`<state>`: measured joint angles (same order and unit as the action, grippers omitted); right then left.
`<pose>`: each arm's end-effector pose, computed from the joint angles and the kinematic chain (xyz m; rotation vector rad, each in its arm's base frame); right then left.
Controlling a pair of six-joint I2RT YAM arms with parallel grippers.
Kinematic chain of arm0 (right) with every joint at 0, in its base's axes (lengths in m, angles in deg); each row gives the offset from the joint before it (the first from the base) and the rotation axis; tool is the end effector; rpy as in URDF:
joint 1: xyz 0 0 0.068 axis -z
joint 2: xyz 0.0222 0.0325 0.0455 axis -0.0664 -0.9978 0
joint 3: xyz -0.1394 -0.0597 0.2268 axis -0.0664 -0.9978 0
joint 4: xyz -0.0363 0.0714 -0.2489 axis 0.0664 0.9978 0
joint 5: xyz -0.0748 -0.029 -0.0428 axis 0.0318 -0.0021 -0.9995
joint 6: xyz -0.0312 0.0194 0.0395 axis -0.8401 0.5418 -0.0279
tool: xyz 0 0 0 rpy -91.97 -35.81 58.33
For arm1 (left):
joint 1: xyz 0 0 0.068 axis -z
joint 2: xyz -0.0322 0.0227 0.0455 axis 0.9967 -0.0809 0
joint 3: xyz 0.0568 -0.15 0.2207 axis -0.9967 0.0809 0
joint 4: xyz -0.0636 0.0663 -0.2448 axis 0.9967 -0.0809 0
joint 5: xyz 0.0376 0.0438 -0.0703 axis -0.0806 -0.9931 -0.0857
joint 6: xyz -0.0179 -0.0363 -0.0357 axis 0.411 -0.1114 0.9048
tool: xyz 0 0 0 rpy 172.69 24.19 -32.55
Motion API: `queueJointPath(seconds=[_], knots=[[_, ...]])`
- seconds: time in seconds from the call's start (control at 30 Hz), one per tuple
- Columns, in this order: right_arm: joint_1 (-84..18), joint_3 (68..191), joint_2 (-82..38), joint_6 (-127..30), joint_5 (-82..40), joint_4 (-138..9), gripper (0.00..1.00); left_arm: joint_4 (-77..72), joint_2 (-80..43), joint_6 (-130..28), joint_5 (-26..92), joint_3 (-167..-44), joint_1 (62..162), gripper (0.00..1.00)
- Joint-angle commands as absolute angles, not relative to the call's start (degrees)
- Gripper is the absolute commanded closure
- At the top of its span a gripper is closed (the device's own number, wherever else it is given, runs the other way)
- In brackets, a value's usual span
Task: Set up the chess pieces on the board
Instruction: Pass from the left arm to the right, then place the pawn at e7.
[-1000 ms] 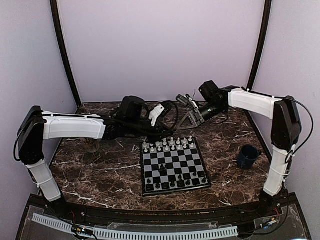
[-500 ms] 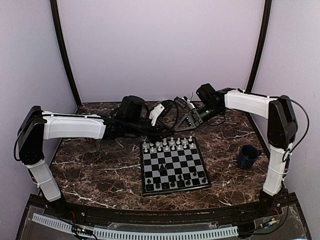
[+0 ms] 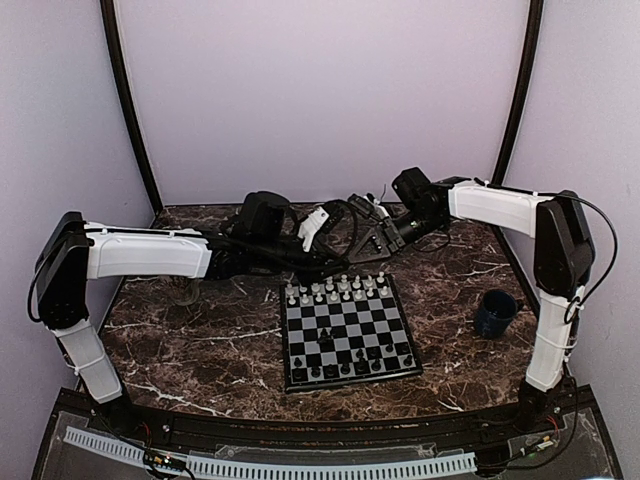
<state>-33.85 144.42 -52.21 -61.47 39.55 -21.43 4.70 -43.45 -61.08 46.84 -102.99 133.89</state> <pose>0.3332 0.2310 0.2493 -1.1162 2.1923 1.7344 0.2605 -0.3150 0.2637 1.0494 1.7342 -0.9409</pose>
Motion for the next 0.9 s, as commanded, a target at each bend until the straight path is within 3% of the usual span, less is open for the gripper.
queueJointPath(seconds=[0.0, 0.13, 0.3, 0.7, 0.87], knots=[[-34.7, 144.6, -52.3, -62.0, 38.1, -22.4, 0.92, 5.9, -43.3, -60.5, 46.5, -103.0, 134.0, 0.85], [-34.7, 146.0, -51.3, -65.2, 32.7, -20.2, 0.93, 3.6, -42.7, -60.0, 44.3, -102.9, 133.9, 0.7], [-34.9, 146.6, -48.5, -69.4, 21.2, -17.7, 0.93, -1.0, -37.8, -62.9, 41.1, -100.2, 133.8, 0.62], [-46.5, 144.5, -44.5, -80.0, -3.1, -9.7, 0.92, -3.7, -25.4, -59.4, 25.6, -89.8, 129.6, 0.61], [-53.0, 142.5, -45.6, -82.6, -10.3, -9.5, 0.92, 0.8, -22.8, -57.4, 25.1, -86.1, 127.9, 0.61]])
